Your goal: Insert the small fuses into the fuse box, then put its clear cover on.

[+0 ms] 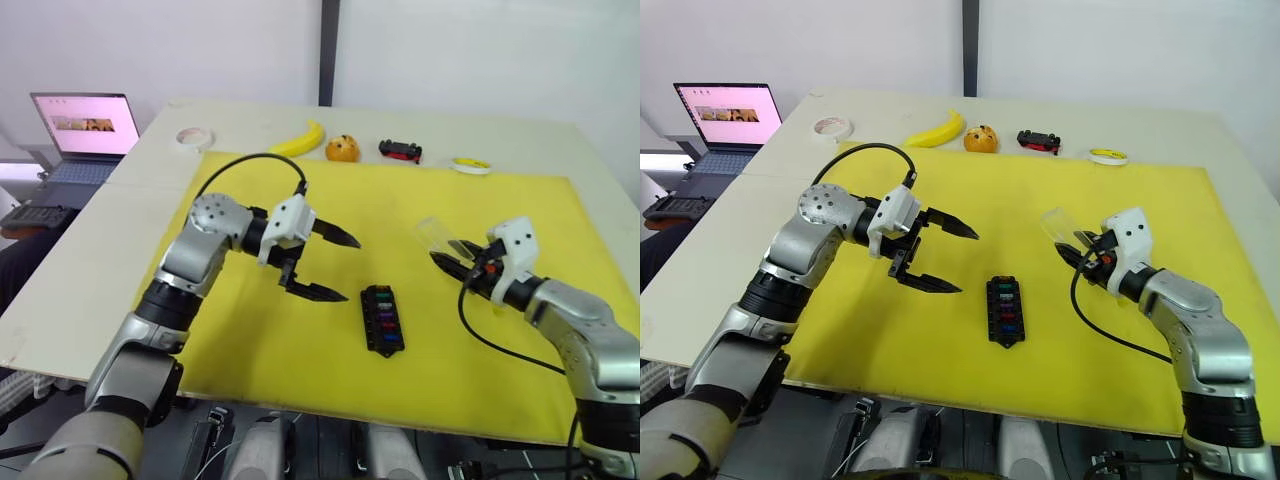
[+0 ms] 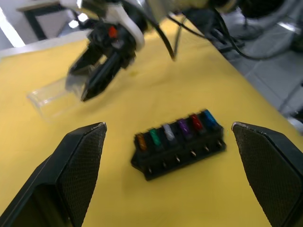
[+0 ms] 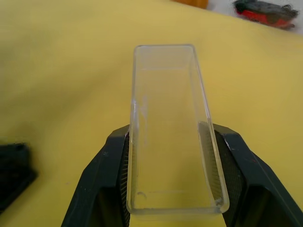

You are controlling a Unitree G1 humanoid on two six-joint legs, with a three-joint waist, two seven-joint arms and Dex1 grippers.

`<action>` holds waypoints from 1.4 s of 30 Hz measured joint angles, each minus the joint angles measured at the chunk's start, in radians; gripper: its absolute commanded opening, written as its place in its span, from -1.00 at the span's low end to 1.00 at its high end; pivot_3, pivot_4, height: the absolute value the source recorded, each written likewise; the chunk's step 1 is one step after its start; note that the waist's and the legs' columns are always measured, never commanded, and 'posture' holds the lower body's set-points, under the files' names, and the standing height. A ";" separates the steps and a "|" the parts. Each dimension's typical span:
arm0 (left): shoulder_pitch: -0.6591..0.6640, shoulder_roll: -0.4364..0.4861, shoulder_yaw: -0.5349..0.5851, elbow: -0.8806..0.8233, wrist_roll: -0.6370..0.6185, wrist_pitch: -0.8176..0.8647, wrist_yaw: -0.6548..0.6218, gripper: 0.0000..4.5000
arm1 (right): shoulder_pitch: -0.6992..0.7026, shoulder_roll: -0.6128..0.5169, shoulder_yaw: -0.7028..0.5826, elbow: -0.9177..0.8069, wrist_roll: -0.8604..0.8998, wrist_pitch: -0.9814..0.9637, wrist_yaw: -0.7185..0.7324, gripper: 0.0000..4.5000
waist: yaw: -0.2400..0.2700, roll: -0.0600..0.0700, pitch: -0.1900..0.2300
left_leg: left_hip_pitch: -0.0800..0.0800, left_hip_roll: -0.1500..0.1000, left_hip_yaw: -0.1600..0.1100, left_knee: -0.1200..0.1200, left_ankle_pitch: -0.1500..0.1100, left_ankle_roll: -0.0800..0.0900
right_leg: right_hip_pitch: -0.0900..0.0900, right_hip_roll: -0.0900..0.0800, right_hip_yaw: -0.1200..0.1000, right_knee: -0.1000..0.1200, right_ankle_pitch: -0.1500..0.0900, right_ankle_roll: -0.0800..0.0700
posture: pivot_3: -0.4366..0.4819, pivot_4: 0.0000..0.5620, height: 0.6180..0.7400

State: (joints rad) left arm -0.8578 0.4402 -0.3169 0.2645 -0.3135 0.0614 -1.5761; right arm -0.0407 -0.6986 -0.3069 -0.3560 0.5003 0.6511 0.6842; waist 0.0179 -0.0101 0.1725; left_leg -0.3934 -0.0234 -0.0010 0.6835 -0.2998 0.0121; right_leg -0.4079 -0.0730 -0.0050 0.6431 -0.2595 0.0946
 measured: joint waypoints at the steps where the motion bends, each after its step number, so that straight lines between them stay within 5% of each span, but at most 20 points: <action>1: -0.025 0.007 -0.022 0.038 0.001 -0.034 -0.016 1.00 | 0.042 -0.018 -0.027 -0.037 0.024 0.013 0.025 -0.23 | -0.002 0.000 0.000 | 0.000 0.000 0.000 0.000 0.000 0.000 | 0.000 0.000 0.000 -0.001 0.000 0.000 | -0.05 -0.47 1.00; 7: -0.170 -0.040 -0.171 0.286 0.008 -0.268 -0.035 1.00 | 0.302 -0.051 -0.204 -0.215 0.115 0.062 0.096 -0.23 | -0.009 0.000 0.000 | 0.000 0.000 0.001 0.000 -0.001 0.002 | 0.002 0.000 0.001 -0.005 0.000 0.000 | -0.05 -0.47 1.00; 17: -0.157 -0.074 -0.195 0.322 -0.053 -0.283 -0.035 1.00 | 0.366 -0.026 -0.241 -0.324 0.140 0.063 0.026 -0.23 | -0.020 0.000 0.000 | 0.000 0.002 0.000 0.000 -0.002 0.003 | 0.002 0.001 0.001 -0.004 0.000 0.000 | -0.05 -0.47 1.00; 23: 0.060 0.005 -0.098 0.024 -0.046 -0.057 0.111 1.00 | 0.399 -0.014 -0.243 -0.351 0.132 0.040 0.005 -0.23 | -0.026 0.000 0.000 | 0.001 0.002 -0.001 0.000 -0.002 0.003 | 0.002 -0.001 0.002 -0.004 0.000 0.000 | -0.05 -0.47 1.00; 27: 0.332 0.069 -0.033 -0.391 -0.046 0.232 0.385 1.00 | 0.433 -0.001 -0.265 -0.357 0.137 0.021 0.005 -0.23 | -0.026 0.000 0.000 | 0.001 0.002 -0.001 -0.001 -0.002 0.002 | 0.002 -0.004 0.001 -0.003 0.000 0.000 | -0.05 -0.47 1.00; 32: 0.541 0.025 -0.003 -0.782 -0.052 0.561 0.723 1.00 | 0.413 -0.017 -0.264 -0.352 0.145 0.015 0.021 -0.23 | -0.012 0.000 0.000 | 0.001 0.001 -0.001 0.000 -0.002 0.002 | 0.004 -0.006 0.000 -0.005 0.000 0.001 | -0.05 -0.47 1.00; 42: 0.710 -0.054 -0.056 -0.975 0.000 0.753 1.036 1.00 | 0.408 -0.030 -0.254 -0.303 0.130 -0.023 0.045 -0.23 | -0.006 0.001 0.000 | 0.001 0.001 -0.001 -0.001 -0.002 0.002 | 0.005 -0.006 0.000 -0.007 0.000 0.000 | -0.05 -0.47 1.00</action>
State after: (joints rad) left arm -0.1479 0.3865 -0.3731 -0.7100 -0.3137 0.8144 -0.5403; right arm 0.3676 -0.7286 -0.5609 -0.6593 0.6306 0.6285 0.7293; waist 0.0120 -0.0092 0.1720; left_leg -0.3922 -0.0227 -0.0016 0.6826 -0.3015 0.0144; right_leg -0.4034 -0.0786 -0.0053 0.6360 -0.2593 0.0948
